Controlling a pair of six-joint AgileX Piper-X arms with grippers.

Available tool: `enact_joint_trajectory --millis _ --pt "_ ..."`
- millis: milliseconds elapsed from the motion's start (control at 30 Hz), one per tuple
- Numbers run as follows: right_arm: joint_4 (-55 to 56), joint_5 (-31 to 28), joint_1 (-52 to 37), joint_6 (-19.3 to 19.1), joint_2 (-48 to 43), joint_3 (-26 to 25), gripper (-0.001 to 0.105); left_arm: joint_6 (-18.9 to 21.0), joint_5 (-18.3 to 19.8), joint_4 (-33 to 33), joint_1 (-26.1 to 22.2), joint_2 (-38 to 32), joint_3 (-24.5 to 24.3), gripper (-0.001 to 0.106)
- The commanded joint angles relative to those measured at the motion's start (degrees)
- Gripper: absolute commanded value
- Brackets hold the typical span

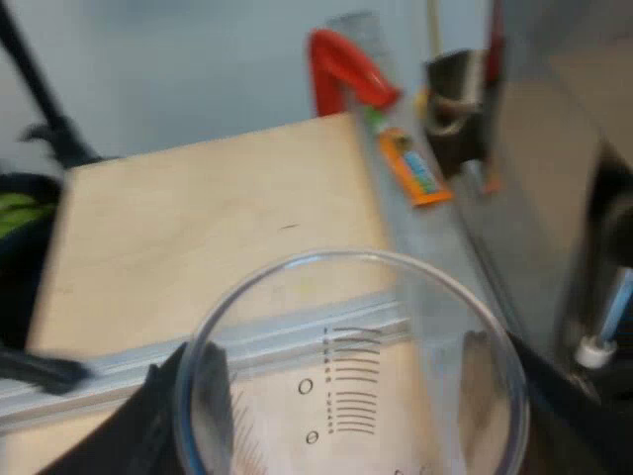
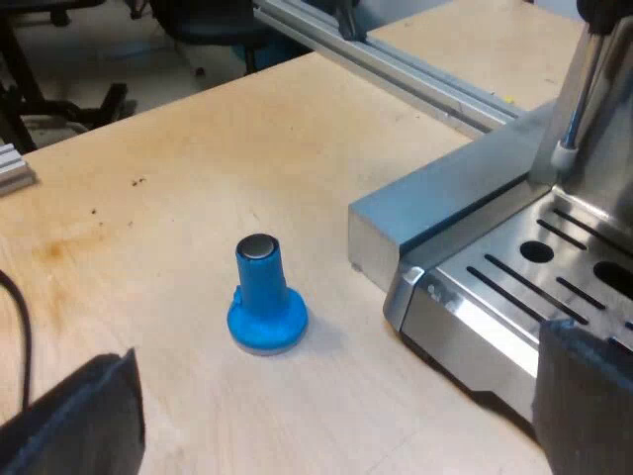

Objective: Pour the beans into the coffee machine

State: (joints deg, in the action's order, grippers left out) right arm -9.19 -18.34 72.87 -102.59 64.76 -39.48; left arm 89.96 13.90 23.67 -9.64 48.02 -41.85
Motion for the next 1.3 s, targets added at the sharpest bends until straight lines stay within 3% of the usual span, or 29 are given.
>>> enact_joint_trajectory --millis 33,200,400,667,733,867,1300 --pt "-2.41 0.22 0.04 0.04 0.22 1.21 0.081 3.22 2.47 -5.41 -2.46 -0.42 4.07 0.005" --pt "-2.64 0.22 0.04 0.04 1.09 2.12 0.081 2.34 2.83 -14.94 -3.88 0.25 10.17 0.005" --pt "-10.67 0.13 0.04 -0.19 6.73 2.12 0.081 1.06 9.09 -27.65 -3.88 4.22 16.00 0.005" --pt "-21.72 -3.33 0.04 -0.07 12.95 2.12 0.081 1.06 9.27 -33.36 -3.88 12.32 16.37 0.005" --pt "-23.09 -3.77 0.04 -0.07 14.69 2.12 0.081 1.06 11.38 -36.33 -3.88 14.64 16.37 0.005" --pt "-23.21 -3.77 0.04 -0.07 16.01 2.12 0.081 1.28 14.30 -41.30 -3.88 19.50 16.37 0.005" --pt "-23.58 -3.77 0.04 -0.07 16.16 2.12 0.081 1.09 14.19 -54.36 -3.88 34.92 16.37 0.005"
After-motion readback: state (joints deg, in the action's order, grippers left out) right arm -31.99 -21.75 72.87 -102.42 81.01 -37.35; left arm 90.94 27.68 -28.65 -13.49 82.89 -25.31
